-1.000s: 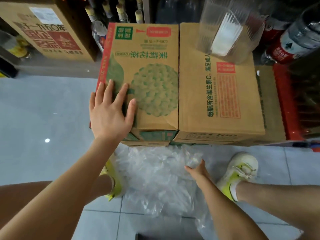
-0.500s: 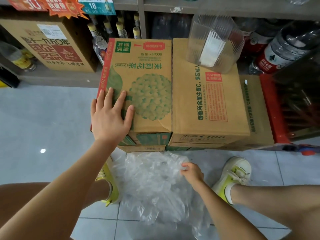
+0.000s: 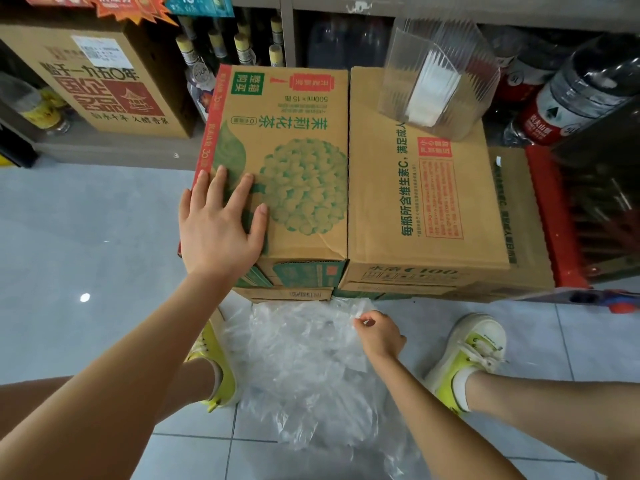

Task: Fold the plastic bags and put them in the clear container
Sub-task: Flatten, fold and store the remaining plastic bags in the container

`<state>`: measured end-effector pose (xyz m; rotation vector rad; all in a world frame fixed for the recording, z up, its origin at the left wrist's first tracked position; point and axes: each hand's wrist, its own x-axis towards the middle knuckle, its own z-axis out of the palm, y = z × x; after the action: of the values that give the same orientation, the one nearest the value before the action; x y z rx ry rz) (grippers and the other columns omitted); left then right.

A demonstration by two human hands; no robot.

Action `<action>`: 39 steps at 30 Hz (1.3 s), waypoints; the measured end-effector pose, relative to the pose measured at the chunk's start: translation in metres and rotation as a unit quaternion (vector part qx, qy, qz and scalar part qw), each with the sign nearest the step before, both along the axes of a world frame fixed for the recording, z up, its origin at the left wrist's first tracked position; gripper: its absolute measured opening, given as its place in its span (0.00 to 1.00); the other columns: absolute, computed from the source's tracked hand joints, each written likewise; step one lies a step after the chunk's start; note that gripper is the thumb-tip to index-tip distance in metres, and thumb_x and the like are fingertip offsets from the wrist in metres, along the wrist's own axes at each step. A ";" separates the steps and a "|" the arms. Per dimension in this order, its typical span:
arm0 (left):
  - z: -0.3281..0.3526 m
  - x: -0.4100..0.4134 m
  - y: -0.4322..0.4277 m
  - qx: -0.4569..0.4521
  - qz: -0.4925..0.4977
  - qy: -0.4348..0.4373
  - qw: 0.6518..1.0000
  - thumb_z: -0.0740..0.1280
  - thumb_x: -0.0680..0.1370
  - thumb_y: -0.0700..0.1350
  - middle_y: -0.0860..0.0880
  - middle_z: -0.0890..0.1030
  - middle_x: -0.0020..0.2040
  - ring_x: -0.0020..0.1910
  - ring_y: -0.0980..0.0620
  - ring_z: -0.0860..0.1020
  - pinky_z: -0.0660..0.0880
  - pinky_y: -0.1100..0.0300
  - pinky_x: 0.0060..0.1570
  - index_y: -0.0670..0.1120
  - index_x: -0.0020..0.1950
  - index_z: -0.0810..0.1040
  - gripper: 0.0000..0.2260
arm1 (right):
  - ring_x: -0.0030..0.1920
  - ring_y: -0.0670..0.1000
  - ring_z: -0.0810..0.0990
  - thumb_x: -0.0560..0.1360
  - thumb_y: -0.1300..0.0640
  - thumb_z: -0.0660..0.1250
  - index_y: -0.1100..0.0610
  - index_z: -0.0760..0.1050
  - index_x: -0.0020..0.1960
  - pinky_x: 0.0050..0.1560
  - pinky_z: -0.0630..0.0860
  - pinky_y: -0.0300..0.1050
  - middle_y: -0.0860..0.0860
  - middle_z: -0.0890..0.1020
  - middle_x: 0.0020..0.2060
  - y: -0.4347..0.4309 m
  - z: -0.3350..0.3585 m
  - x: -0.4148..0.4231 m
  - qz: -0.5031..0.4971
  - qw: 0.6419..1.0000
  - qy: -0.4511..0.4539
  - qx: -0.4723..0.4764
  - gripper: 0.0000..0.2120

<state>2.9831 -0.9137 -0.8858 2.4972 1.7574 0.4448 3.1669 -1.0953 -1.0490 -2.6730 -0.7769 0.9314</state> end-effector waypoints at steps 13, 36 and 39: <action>0.052 0.006 -0.023 -0.117 -0.026 -0.220 0.968 0.49 0.75 0.66 0.47 0.72 0.69 0.71 0.48 0.65 0.60 0.52 0.69 0.49 0.68 0.74 0.32 | 0.43 0.48 0.81 0.74 0.59 0.70 0.55 0.79 0.43 0.49 0.75 0.42 0.50 0.83 0.39 0.005 0.226 0.042 0.107 0.930 0.216 0.277 0.02; 0.177 -0.002 -0.046 -0.303 -0.147 -0.340 0.878 0.76 0.71 0.48 0.59 0.79 0.57 0.58 0.60 0.76 0.72 0.53 0.63 0.54 0.59 0.77 0.18 | 0.42 0.41 0.80 0.71 0.54 0.73 0.51 0.82 0.39 0.48 0.74 0.37 0.44 0.84 0.38 0.019 0.367 0.066 0.194 0.902 0.102 0.371 0.02; 0.197 0.018 -0.062 -0.281 -0.197 -0.353 0.871 0.72 0.62 0.66 0.67 0.74 0.62 0.62 0.70 0.69 0.67 0.64 0.61 0.61 0.64 0.74 0.31 | 0.42 0.41 0.80 0.69 0.54 0.74 0.49 0.80 0.36 0.42 0.72 0.28 0.45 0.84 0.39 0.027 0.379 0.052 0.217 0.884 0.111 0.399 0.05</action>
<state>3.0010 -0.9754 -0.6892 1.8481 0.8949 0.5983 3.2187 -1.0680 -0.6703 -1.6781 -1.3670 0.7457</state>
